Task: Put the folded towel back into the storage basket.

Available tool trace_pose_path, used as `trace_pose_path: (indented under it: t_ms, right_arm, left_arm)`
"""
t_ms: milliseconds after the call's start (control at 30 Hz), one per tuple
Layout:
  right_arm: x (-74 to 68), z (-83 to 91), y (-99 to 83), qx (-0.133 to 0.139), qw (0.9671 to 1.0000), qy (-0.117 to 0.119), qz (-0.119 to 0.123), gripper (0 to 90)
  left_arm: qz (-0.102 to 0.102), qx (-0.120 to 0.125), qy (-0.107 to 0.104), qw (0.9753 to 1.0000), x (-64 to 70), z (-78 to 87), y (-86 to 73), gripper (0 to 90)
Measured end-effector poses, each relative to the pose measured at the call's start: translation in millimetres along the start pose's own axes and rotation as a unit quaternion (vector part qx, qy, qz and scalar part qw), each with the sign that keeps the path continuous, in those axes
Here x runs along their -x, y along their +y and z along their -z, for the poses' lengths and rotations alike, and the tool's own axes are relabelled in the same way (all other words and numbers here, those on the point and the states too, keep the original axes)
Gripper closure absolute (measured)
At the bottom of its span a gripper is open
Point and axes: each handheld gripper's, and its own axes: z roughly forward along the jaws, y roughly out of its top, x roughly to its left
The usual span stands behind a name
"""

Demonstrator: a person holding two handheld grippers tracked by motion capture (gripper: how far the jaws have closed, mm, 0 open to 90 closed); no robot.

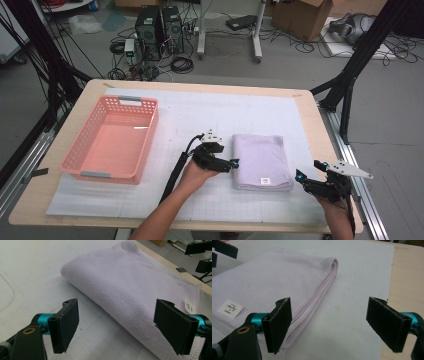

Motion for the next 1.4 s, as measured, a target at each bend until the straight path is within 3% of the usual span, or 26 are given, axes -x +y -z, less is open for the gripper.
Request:
trace_pose_path:
  t_ms: [300, 433, 600, 733, 833, 1000, 1267, 1400]
  right_arm:
    - [-1.7, -1.1, 0.4, -0.002, 1.0, 0.003, 0.002, 19.6]
    - [0.0, -0.8, -0.4, -0.002, 1.0, 0.002, 0.0, 19.6]
    - [0.5, -0.6, -0.3, -0.001, 1.0, 0.001, 0.0, 19.6]
    - [0.7, -0.1, -0.2, -0.001, 1.0, 0.002, -0.001, 19.6]
    - [1.0, 0.0, -0.2, 0.001, 1.0, 0.002, -0.002, 19.6]
    - [0.7, -0.2, -0.1, -0.001, 1.0, 0.001, -0.001, 19.6]
    - [0.3, -1.3, -0.6, -0.002, 1.0, 0.003, -0.002, 19.6]
    - [1.1, -0.7, -0.4, 0.0, 1.0, 0.002, -0.002, 19.6]
  left_arm:
    - [0.005, -0.02, 0.0, 0.9998, 5.6, -22.1, 4.9, 20.8]
    - [0.0, -0.025, 0.013, 0.9996, 10.2, -30.5, 6.5, 20.7]
    - [0.003, -0.048, 0.023, 0.9986, 12.0, -39.0, 5.7, 19.6]
    - [0.017, -0.059, 0.017, 0.998, 10.1, -43.3, 3.2, 20.8]
    - [0.015, -0.06, 0.014, 0.998, 9.3, -43.2, 3.4, 22.1]
    - [0.013, -0.059, -0.003, 0.9981, 8.2, -43.1, 2.7, 34.7]
    - [0.017, -0.049, -0.03, 0.9982, 7.0, -42.8, 2.0, 66.5]
    - [0.003, -0.038, -0.034, 0.9987, 7.7, -40.2, 1.3, 70.9]
